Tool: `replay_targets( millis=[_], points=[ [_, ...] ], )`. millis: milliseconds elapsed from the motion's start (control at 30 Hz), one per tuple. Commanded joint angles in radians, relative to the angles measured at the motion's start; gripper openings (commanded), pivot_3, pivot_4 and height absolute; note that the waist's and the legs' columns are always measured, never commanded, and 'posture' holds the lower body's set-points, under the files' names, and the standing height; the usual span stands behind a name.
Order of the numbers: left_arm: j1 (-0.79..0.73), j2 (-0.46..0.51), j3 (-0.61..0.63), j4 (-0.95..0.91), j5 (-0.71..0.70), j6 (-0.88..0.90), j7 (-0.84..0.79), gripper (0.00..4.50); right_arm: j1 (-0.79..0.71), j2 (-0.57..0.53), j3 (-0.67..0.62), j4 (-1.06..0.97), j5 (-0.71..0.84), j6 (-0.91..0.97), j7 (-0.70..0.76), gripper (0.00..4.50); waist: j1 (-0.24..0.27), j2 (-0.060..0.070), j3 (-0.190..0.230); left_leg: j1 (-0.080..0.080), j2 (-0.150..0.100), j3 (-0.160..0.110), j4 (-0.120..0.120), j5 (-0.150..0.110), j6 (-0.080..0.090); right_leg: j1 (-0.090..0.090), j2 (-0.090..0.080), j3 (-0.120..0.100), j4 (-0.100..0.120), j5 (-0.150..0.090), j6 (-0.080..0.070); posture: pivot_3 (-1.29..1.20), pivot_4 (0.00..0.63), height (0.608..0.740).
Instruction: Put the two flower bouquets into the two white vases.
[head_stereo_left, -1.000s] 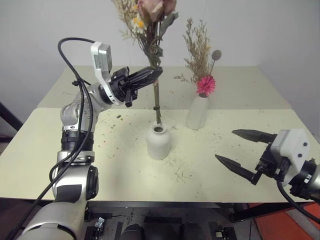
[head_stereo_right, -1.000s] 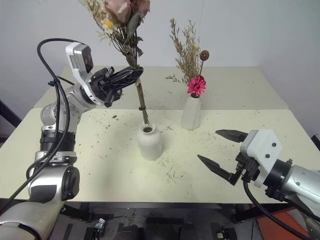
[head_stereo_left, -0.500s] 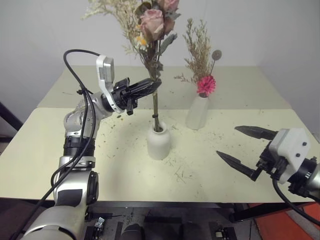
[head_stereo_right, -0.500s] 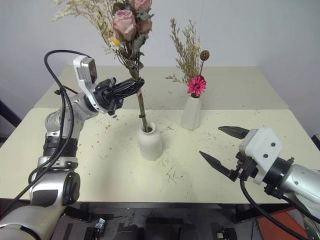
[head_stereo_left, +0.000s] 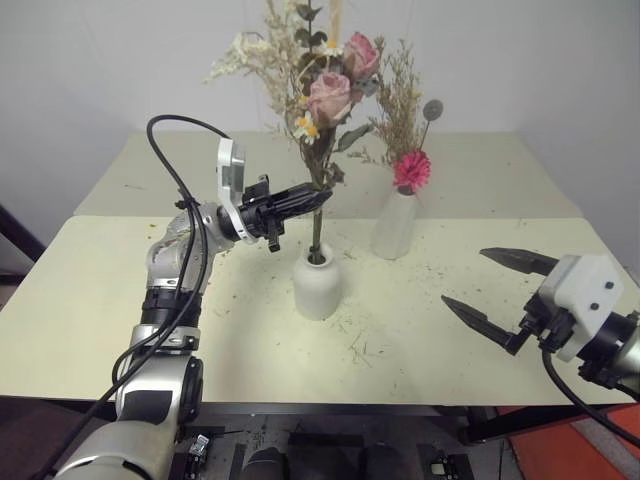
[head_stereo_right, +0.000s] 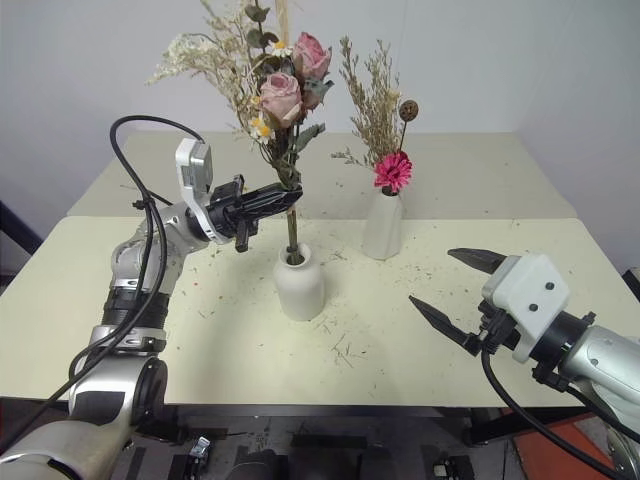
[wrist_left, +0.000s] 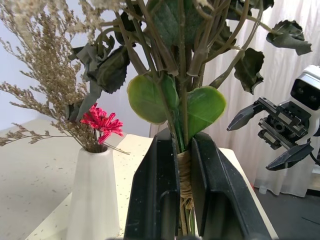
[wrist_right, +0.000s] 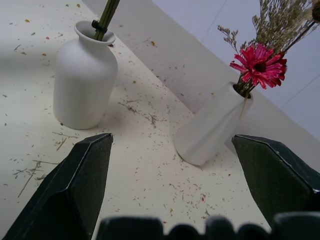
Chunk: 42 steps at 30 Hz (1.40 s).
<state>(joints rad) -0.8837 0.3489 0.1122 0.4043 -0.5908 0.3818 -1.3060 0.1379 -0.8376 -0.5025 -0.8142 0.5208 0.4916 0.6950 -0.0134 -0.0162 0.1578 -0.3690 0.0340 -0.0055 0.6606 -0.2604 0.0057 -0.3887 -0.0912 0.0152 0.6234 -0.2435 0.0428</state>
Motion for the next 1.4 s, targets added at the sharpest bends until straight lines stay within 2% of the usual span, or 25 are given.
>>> replay_targets(
  millis=[33, 200, 433, 600, 800, 967, 1167, 1400],
  points=[
    [-0.007, 0.011, 0.011, -0.043, -0.041, 0.041, -0.014, 0.44, -0.003, 0.000, -0.024, -0.012, -0.009, -0.023, -0.002, 4.50, 0.001, 0.000, 0.000, 0.000, 0.000, 0.000, 0.000, 0.000, 0.000, 0.000, 0.000, 0.000, 0.000, 0.000, 0.000, 0.00, 0.150, 0.740],
    [0.006, 0.042, 0.014, -0.059, -0.056, 0.068, -0.054, 2.11, 0.015, -0.008, -0.073, -0.017, 0.093, 0.007, 0.059, 4.50, 0.001, 0.000, 0.000, 0.000, 0.000, 0.000, 0.000, 0.000, 0.000, 0.000, 0.000, 0.000, 0.000, 0.000, 0.000, 0.00, 0.150, 0.740],
    [0.044, 0.119, -0.074, -0.076, 0.041, 0.007, -0.120, 4.40, 0.045, -0.026, -0.112, -0.014, 0.161, 0.006, 0.116, 4.50, 0.001, 0.000, 0.000, 0.000, 0.000, 0.000, 0.000, 0.000, 0.000, 0.000, 0.000, 0.000, 0.000, 0.000, 0.000, 0.00, 0.150, 0.740],
    [0.057, 0.138, -0.077, -0.096, 0.033, 0.016, -0.149, 4.47, 0.037, -0.027, -0.103, -0.001, 0.145, -0.002, 0.115, 4.50, 0.001, 0.000, 0.000, 0.000, 0.000, 0.000, 0.000, 0.000, 0.000, 0.000, 0.000, 0.000, 0.000, 0.000, 0.000, 0.00, 0.150, 0.740],
    [0.054, 0.172, -0.098, -0.091, 0.097, -0.005, -0.113, 4.47, 0.038, -0.027, -0.097, 0.003, 0.127, -0.010, 0.112, 4.50, 0.001, 0.000, 0.000, 0.000, 0.000, 0.000, 0.000, 0.000, 0.000, 0.000, 0.000, 0.000, 0.000, 0.000, 0.000, 0.00, 0.150, 0.740],
    [0.070, 0.267, -0.120, -0.072, 0.176, -0.040, -0.121, 4.47, 0.047, -0.023, -0.098, 0.007, 0.101, -0.014, 0.104, 4.50, -0.002, 0.000, 0.000, 0.000, 0.000, 0.000, 0.000, 0.000, 0.000, 0.000, 0.000, 0.000, 0.000, 0.000, 0.000, 0.00, 0.150, 0.740],
    [0.124, 0.370, -0.041, -0.121, 0.113, -0.012, -0.157, 4.47, 0.046, -0.021, -0.098, 0.012, 0.095, -0.016, 0.114, 4.50, 0.000, 0.000, 0.000, 0.000, 0.001, 0.000, 0.000, 0.000, 0.000, 0.000, 0.000, 0.000, 0.000, 0.000, 0.000, 0.00, 0.150, 0.740],
    [0.292, 0.506, 0.077, -0.322, 0.029, 0.052, -0.145, 4.47, 0.048, -0.035, -0.132, 0.064, 0.090, -0.034, 0.160, 4.50, 0.001, 0.000, 0.000, 0.000, 0.001, 0.000, 0.000, 0.000, 0.000, -0.001, 0.000, 0.000, 0.000, 0.000, 0.000, 0.00, 0.150, 0.740]
  ],
)
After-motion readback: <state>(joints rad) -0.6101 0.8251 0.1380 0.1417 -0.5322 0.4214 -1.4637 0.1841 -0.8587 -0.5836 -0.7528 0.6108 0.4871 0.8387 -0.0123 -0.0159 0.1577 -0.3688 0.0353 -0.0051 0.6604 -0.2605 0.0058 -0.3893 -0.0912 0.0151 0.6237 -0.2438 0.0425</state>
